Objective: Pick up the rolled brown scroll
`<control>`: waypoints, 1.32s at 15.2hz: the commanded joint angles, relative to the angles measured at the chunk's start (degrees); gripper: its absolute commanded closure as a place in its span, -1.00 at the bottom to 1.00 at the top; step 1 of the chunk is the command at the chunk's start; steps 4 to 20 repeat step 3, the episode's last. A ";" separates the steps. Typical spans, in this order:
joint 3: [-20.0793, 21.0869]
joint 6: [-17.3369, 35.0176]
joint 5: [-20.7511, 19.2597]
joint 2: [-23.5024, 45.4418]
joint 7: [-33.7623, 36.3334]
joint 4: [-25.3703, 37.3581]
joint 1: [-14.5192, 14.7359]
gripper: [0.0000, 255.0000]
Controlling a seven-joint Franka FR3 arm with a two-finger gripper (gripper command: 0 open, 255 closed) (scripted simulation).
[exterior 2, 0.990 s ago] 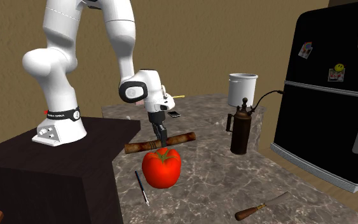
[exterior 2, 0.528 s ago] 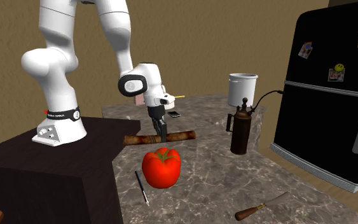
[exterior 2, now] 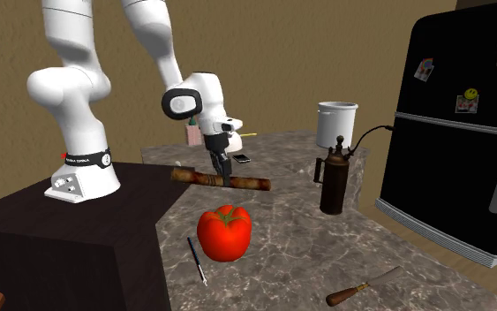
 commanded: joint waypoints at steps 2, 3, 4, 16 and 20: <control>1.44 -2.09 2.23 -2.44 -1.76 -0.36 -0.88 1.00; 1.42 -2.09 2.24 -2.44 -1.77 -0.36 -0.86 1.00; 1.42 -2.09 2.24 -2.44 -1.77 -0.36 -0.86 1.00; 1.42 -2.09 2.24 -2.44 -1.77 -0.36 -0.86 1.00; 1.42 -2.09 2.24 -2.44 -1.77 -0.36 -0.86 1.00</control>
